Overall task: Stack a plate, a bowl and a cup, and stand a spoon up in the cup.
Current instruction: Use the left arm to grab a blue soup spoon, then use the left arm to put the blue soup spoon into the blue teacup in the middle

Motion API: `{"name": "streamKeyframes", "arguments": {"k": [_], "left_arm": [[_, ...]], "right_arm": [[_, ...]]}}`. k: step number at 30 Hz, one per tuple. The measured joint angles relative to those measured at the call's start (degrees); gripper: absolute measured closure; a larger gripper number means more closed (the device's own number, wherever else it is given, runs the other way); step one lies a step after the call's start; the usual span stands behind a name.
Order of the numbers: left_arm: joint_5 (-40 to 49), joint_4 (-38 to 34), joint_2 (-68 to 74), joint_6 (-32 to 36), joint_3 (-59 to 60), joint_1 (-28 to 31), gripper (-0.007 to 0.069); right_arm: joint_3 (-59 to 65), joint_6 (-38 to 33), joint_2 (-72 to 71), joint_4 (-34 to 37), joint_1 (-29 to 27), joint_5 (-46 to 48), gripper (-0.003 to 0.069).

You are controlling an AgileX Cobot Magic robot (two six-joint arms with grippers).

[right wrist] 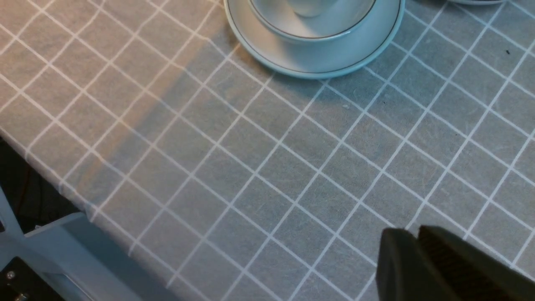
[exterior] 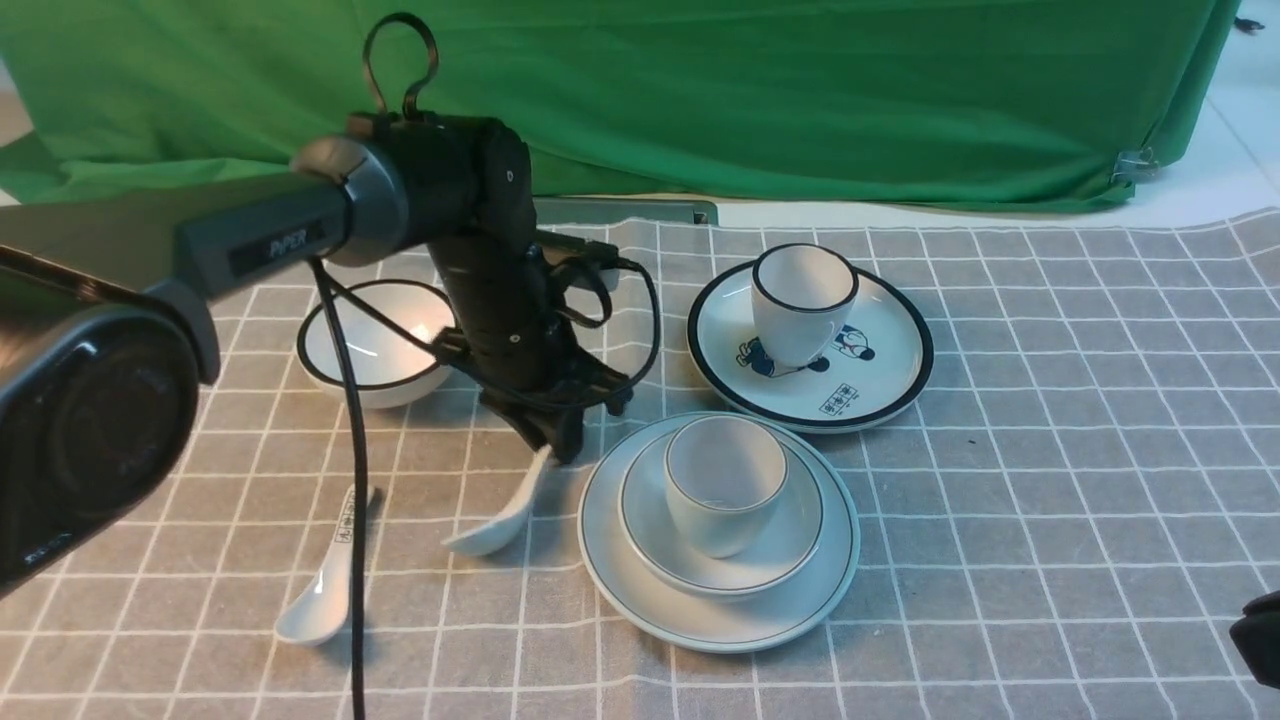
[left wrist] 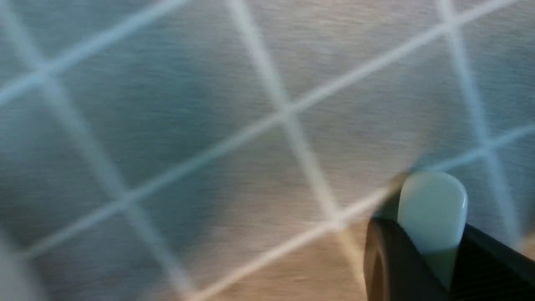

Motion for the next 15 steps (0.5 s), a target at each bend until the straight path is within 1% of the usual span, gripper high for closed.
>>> {"name": "streamKeyframes", "arguments": {"k": [3, 6, 7, 9, 10, 11, 13, 14, 15], "left_arm": [[-0.2, -1.0, -3.6, 0.3, 0.8, -0.4, 0.0514], [-7.6, -3.3, -14.4, 2.6, 5.8, -1.5, 0.0514], [-14.1, -4.6, -20.0, 3.9, 9.3, -2.5, 0.0514], [-23.6, -7.1, -26.2, 6.3, 16.1, -4.4, 0.0514], [-33.3, -10.7, -30.8, 9.2, 21.4, -6.0, 0.0514], [-37.7, -12.6, -32.5, 10.7, 25.1, -7.2, 0.0514], [-52.6, -19.6, -36.7, 15.7, 33.4, -10.5, 0.0514], [-60.0, -22.0, -37.9, 17.7, 38.3, -13.0, 0.0514], [-64.3, -22.7, -38.3, 18.5, 40.5, -14.3, 0.0514]], "right_arm": [[0.0, 0.0, 0.0, 0.0, 0.0, 1.0, 0.0569], [0.1, 0.0, -0.1, 0.0, 0.0, 3.8, 0.0569], [0.3, 0.0, -0.4, 0.0, 0.0, 4.3, 0.0569], [1.1, 0.0, -1.2, 0.0, 0.0, 3.9, 0.0569], [2.0, 0.4, -2.1, 0.0, 0.0, 3.1, 0.0569], [2.4, 0.4, -2.5, 0.0, 0.0, 2.6, 0.0569], [3.7, 1.2, -3.9, 0.0, 0.0, 1.3, 0.0569], [4.2, 1.3, -4.5, 0.0, 0.0, 0.5, 0.0569], [4.7, 1.4, -5.1, 0.0, 0.0, -0.1, 0.0569]]}}
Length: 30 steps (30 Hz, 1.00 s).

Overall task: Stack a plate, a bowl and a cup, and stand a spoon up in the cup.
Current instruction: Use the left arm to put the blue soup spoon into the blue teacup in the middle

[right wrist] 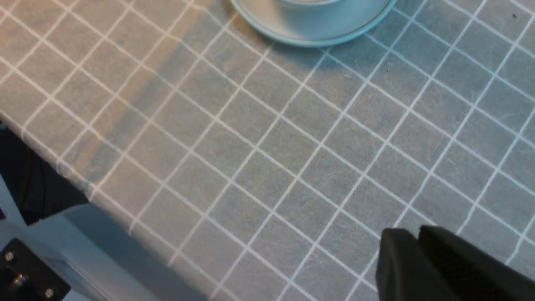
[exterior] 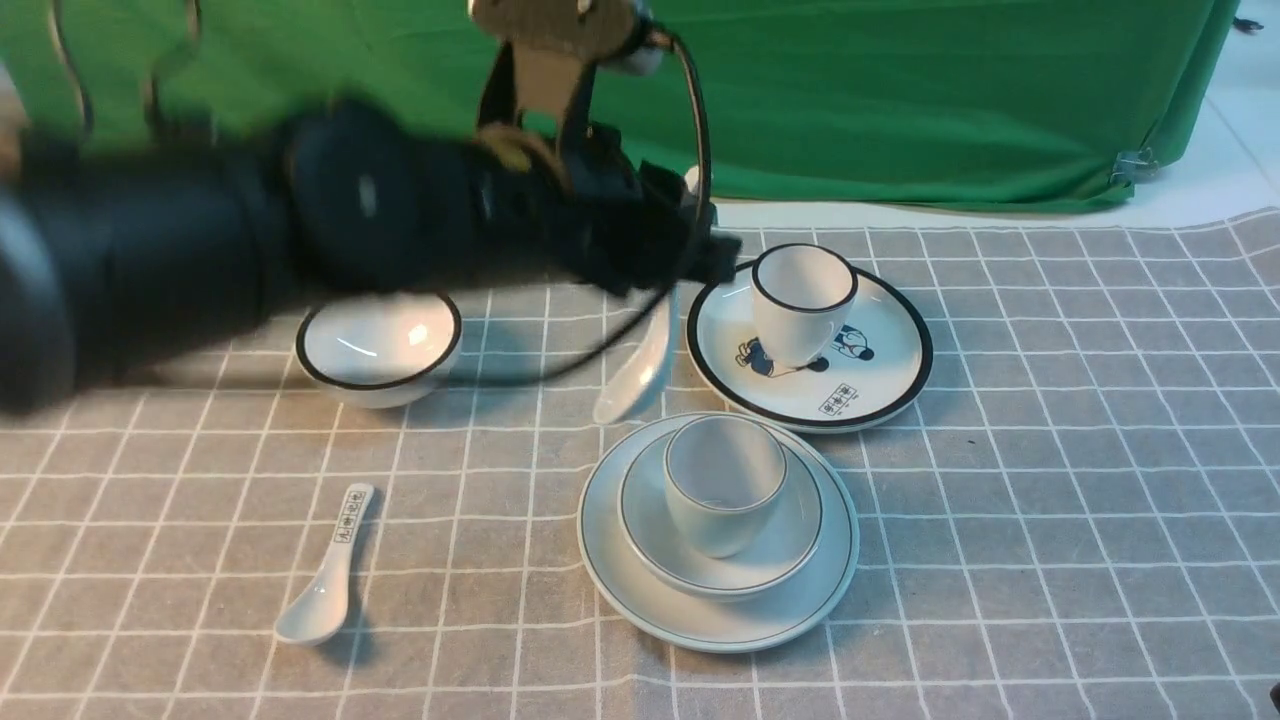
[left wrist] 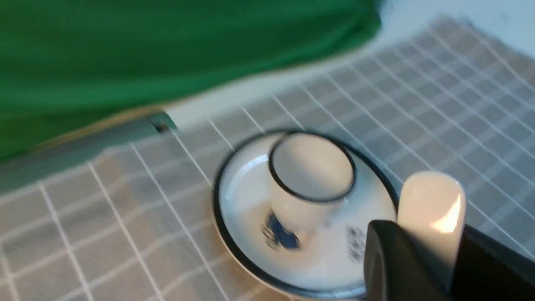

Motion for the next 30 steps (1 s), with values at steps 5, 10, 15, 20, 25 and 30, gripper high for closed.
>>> {"name": "streamKeyframes", "arguments": {"k": [5, 10, 15, 20, 25, 30], "left_arm": [[-22.5, 9.8, 0.6, -5.3, 9.3, -8.5, 0.0514], [-30.7, 23.4, 3.2, -15.0, 9.7, -10.5, 0.0514], [-38.5, 27.0, 6.2, -22.8, 9.7, -9.3, 0.0514], [-39.9, 29.3, 9.4, -26.3, 9.7, -8.3, 0.0514], [-40.7, 31.5, 13.1, -26.4, 9.8, -7.3, 0.0514], [-40.8, 32.6, 14.0, -26.5, 9.9, -7.2, 0.0514]], "right_arm": [[1.3, 0.1, -1.3, -0.3, 0.0, -1.8, 0.0569], [1.4, 0.1, -1.3, -0.5, 0.0, -3.4, 0.0569], [1.4, 0.2, -1.4, -0.7, 0.0, -3.5, 0.0569], [1.4, 0.3, -1.6, -0.7, 0.0, -3.6, 0.0569], [1.4, 0.9, -1.7, -0.6, 0.0, -3.6, 0.0569], [1.4, 1.1, -1.7, -0.6, 0.0, -3.8, 0.0569]]}}
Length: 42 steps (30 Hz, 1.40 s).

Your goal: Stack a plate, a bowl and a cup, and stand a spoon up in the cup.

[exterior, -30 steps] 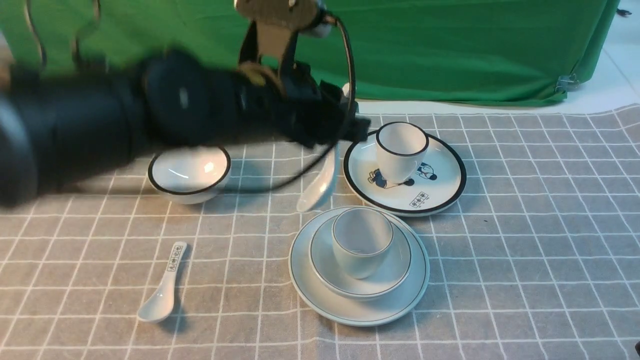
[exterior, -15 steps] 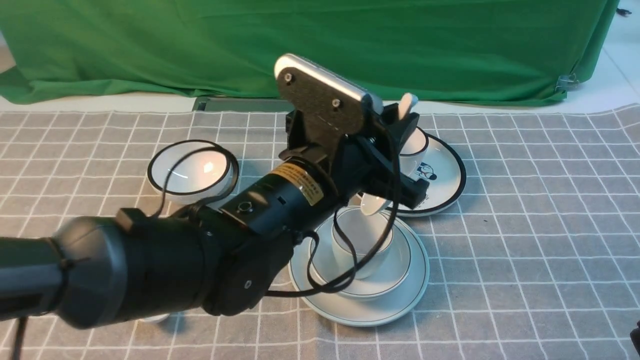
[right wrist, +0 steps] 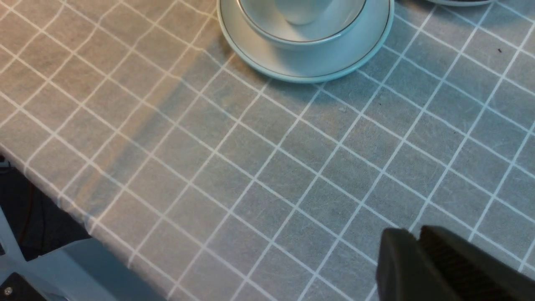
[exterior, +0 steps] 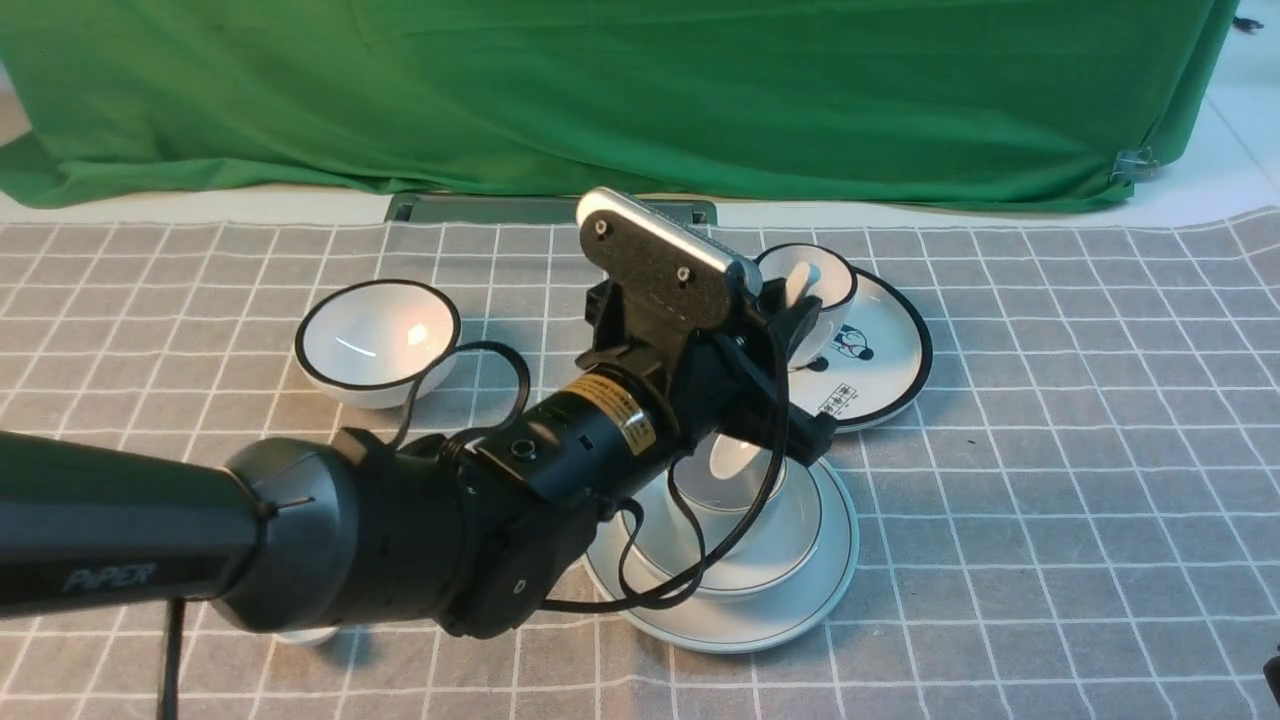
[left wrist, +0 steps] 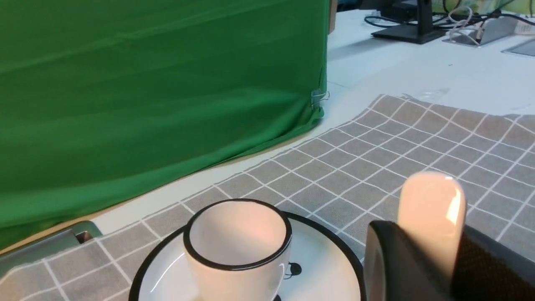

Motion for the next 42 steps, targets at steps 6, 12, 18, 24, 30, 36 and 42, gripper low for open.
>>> {"name": "streamKeyframes", "arguments": {"k": [6, 12, 18, 24, 30, 36, 42], "left_arm": [[2.3, 0.6, 0.1, -0.1, 0.0, 0.0, 0.0482], [3.0, 0.6, 0.1, 0.0, 0.0, 0.0, 0.0349], [4.7, 0.6, -0.5, 0.0, 0.0, 0.1, 0.0235], [20.1, 0.6, -13.1, 0.0, 0.3, 0.1, 0.0191], [40.6, 0.6, -33.3, 0.0, 1.0, 0.2, 0.0286], [44.3, -1.2, -57.1, 0.1, 13.8, 0.2, 0.0551], [39.1, -1.9, -75.0, 0.0, 28.6, 0.2, 0.0617]], "right_arm": [[0.0, 0.0, 0.0, 0.1, 0.0, 0.0, 0.0569], [0.0, 0.0, 0.0, 0.1, 0.0, 0.0, 0.0569], [0.0, 0.0, 0.0, 0.2, 0.0, 0.0, 0.0569], [0.0, 0.0, 0.0, 0.2, 0.0, -0.2, 0.0554], [0.0, 0.0, 0.0, 0.2, 0.0, -0.3, 0.0548], [0.0, 0.0, 0.0, 0.2, 0.0, -0.3, 0.0543], [0.0, 0.4, 0.0, 0.2, 0.0, -2.4, 0.0543]]}}
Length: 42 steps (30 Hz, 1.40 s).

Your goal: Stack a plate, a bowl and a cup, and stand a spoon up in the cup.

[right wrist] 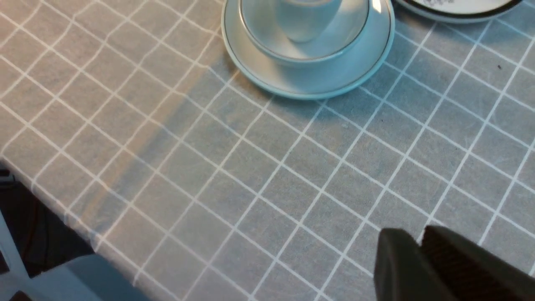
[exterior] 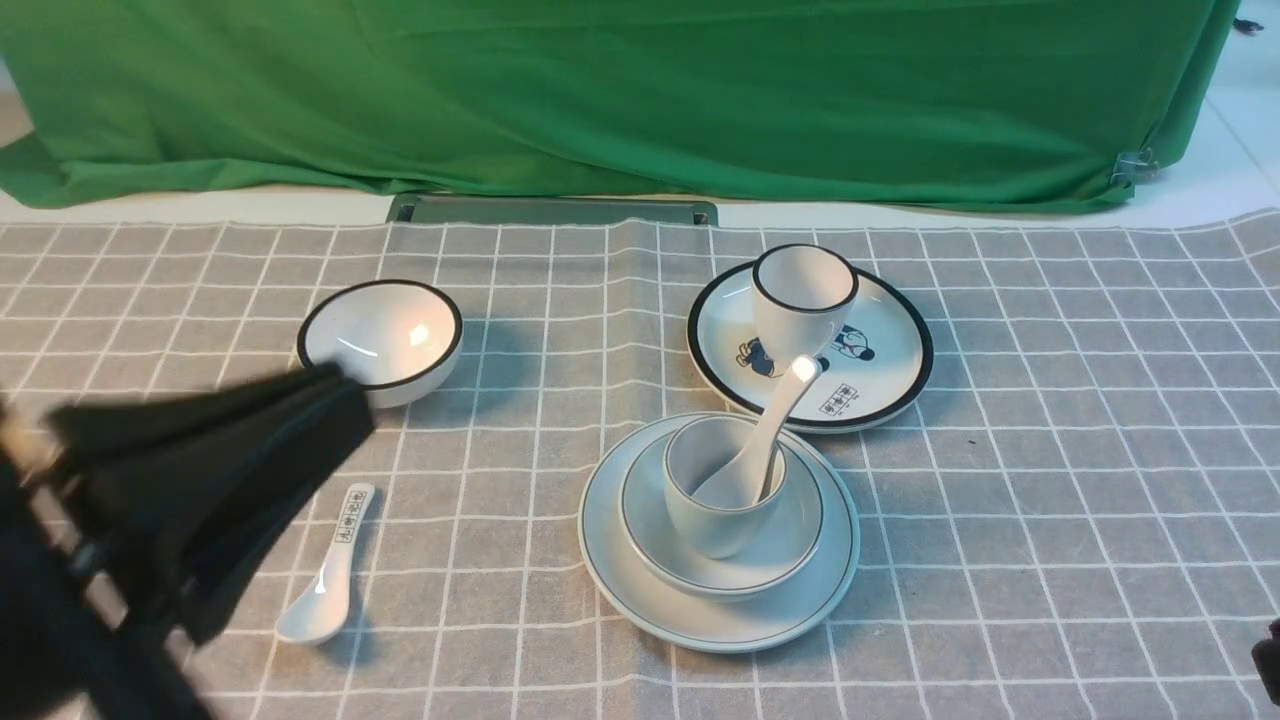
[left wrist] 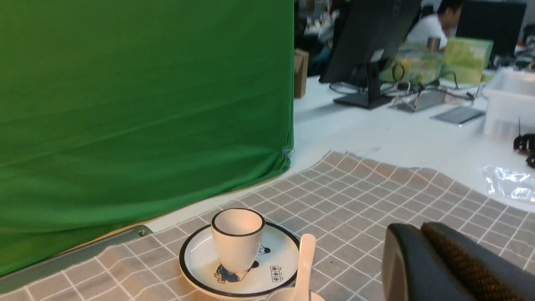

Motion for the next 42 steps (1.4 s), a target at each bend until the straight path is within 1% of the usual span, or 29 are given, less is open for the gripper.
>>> {"name": "streamKeyframes", "arguments": {"k": [4, 5, 8, 10, 14, 25, 26, 28, 30, 32, 33, 34, 35, 38, 42], "left_arm": [[-1.3, 0.0, -4.9, 0.2, 5.3, 0.0, 0.0615], [-1.5, 0.0, -5.3, 0.2, 6.0, 0.0, 0.0615], [-1.6, 0.0, -5.8, 0.3, 8.2, 0.0, 0.0615], [-1.6, 0.0, -5.8, 0.3, 9.2, 0.0, 0.0615], [-1.8, 0.0, -5.8, 0.3, 11.0, 0.0, 0.0615], [-1.9, 0.0, -5.8, 0.2, 16.1, 0.0, 0.0613], [-2.0, 0.0, -5.8, 0.2, 16.6, 0.0, 0.0613], [-2.0, 0.0, -5.8, 0.2, 17.5, 0.0, 0.0613], [-1.8, 0.0, -5.8, 0.2, 18.2, 0.0, 0.0613], [-1.7, 0.0, -5.8, 0.2, 18.2, 0.0, 0.0613], [-1.7, 0.0, -5.8, 0.2, 18.2, 0.0, 0.0613], [-1.7, 0.0, -5.8, 0.2, 18.2, 0.0, 0.0613], [-1.7, 0.0, -5.8, 0.2, 18.2, 0.0, 0.0613], [-1.7, 0.0, -5.8, 0.2, 18.3, 0.0, 0.0613], [-1.7, 0.0, -5.8, 0.2, 18.3, 0.0, 0.0613]], "right_arm": [[0.0, 0.1, 0.0, 0.0, 0.0, -1.6, 0.0552], [0.0, 0.2, 0.0, 0.0, 0.0, -1.7, 0.0563], [0.0, 1.4, 0.0, 0.0, 0.0, -2.6, 0.0627], [0.0, 2.2, 0.0, 0.2, 0.0, -2.6, 0.0637], [0.0, 3.1, 0.0, 0.6, 0.0, -2.5, 0.0638], [0.0, 3.3, 0.0, 0.3, -0.3, -6.4, 0.0613], [0.1, 3.2, -0.3, 0.1, -1.7, -7.0, 0.0615], [1.6, 1.1, -2.5, 0.9, -7.9, -9.0, 0.0638], [6.3, -6.9, -6.7, 3.3, -17.0, -13.9, 0.0643], [15.3, -14.5, -13.3, 7.6, -25.5, -21.5, 0.0643], [20.6, -16.9, -17.0, 9.2, -30.2, -26.2, 0.0643], [26.0, -18.3, -20.7, 10.1, -33.1, -30.4, 0.0643], [30.4, -18.9, -23.8, 10.5, -35.3, -33.3, 0.0643], [40.1, -19.7, -30.7, 11.1, -38.2, -38.3, 0.0643], [48.3, -19.1, -35.7, 11.3, -38.8, -41.1, 0.0643]]}}
